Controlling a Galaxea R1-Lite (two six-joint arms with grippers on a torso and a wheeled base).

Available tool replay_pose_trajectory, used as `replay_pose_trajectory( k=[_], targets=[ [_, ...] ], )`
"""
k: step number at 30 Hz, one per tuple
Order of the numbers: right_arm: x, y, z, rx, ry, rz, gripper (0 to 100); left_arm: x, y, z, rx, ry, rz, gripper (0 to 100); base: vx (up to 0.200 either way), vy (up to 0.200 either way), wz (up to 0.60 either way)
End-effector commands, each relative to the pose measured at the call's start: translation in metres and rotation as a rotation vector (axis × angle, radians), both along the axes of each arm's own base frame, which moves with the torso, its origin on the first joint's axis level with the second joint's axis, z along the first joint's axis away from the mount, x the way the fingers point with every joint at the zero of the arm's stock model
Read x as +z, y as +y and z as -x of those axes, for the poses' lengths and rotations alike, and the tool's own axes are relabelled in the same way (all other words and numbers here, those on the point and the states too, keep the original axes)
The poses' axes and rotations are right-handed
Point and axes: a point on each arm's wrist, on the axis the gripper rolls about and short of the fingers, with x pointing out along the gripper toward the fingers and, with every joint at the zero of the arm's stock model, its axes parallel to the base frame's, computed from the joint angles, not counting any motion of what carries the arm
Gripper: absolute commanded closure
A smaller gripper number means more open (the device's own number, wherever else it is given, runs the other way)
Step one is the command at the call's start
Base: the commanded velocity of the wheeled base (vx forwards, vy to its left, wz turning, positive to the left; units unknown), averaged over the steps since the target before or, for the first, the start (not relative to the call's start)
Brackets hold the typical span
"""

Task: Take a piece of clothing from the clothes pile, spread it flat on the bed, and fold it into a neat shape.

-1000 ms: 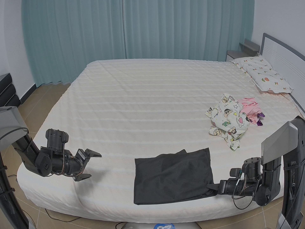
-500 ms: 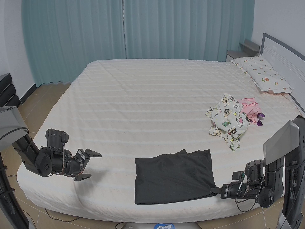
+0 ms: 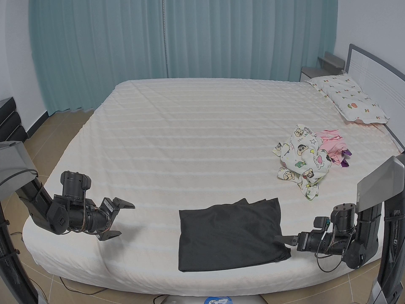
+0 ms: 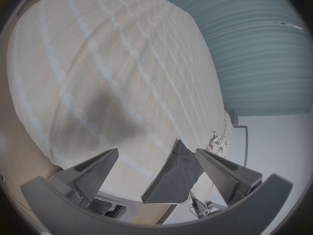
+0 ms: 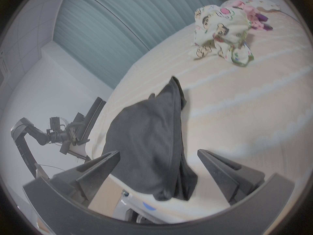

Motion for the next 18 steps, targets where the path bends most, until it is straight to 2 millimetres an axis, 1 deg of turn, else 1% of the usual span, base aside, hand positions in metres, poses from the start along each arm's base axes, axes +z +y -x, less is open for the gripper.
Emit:
replay_pose_trajectory(
  k=[1,4,9,12,18],
  targets=[
    [-0.02,0.004,-0.03,-0.007,-0.033,-0.003,0,0.0,0.0,0.0,0.0,-0.001,0.0,0,0.0,0.0,0.0],
    [-0.033,0.008,-0.046,-0.001,-0.028,0.004,0,0.0,0.0,0.0,0.001,-0.001,-0.001,0,0.0,0.0,0.0],
    [-0.04,0.012,-0.069,0.006,-0.027,0.017,0,0.0,0.0,0.0,0.0,-0.001,0.0,0,0.0,0.0,0.0],
    [-0.043,0.014,-0.076,0.042,-0.043,0.023,0,0.0,0.0,0.0,0.0,-0.001,0.0,0,0.0,0.0,0.0],
    [-0.042,0.018,-0.083,0.117,-0.062,-0.025,0,0.0,0.0,0.0,0.0,-0.001,0.0,0,0.0,0.0,0.0]
  ],
)
